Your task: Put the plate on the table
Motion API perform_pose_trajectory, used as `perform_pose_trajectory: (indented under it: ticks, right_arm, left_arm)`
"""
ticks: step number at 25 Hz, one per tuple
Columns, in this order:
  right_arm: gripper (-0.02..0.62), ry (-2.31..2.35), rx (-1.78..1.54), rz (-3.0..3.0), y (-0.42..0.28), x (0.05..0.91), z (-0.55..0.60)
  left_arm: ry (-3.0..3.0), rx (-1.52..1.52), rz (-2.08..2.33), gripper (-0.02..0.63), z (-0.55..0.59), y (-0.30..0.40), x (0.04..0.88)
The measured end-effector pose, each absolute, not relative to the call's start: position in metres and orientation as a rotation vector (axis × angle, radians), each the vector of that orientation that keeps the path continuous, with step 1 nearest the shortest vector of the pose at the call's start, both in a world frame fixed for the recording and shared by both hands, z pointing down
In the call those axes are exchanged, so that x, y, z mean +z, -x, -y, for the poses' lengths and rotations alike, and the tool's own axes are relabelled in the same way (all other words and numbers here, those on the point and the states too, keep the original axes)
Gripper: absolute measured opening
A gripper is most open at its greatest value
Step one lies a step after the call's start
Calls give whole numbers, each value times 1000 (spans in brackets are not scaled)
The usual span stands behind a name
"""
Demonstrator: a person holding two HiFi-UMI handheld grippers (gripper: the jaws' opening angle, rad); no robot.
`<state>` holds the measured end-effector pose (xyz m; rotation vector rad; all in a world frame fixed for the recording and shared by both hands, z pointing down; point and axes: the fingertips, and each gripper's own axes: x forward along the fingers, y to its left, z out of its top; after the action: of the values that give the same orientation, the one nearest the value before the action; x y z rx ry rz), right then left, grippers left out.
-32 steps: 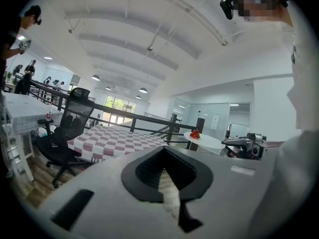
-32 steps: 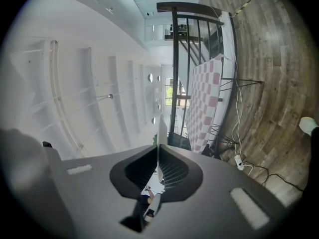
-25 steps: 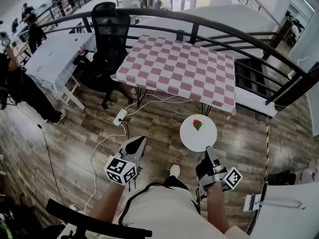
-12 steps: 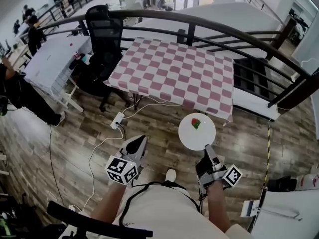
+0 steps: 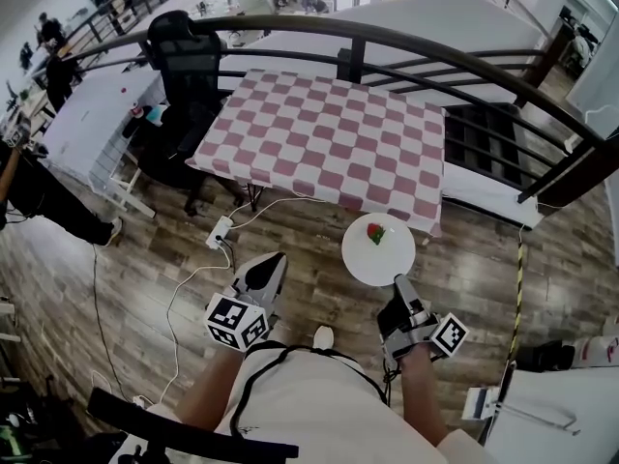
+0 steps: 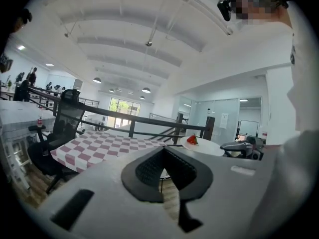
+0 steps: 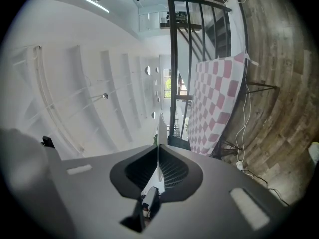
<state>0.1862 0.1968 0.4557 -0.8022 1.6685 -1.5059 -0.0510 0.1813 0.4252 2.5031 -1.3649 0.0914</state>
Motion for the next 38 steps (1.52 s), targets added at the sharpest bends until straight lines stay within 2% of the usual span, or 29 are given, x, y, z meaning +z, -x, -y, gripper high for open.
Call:
perform_pose_trajectory:
  ticks: [10, 25, 38]
  right_arm:
    - [20, 804, -1509, -1674, -208, 457, -178]
    - [21, 855, -1478, -1646, -211, 464, -156]
    - [21, 909, -1444, -1600, -186, 469, -61]
  left_arm:
    - [-2508, 108, 1349, 3, -163, 26, 430]
    - [-2530, 98, 1297, 3, -121, 26, 440]
    - [-2579, 114, 1173, 3, -4, 34, 454]
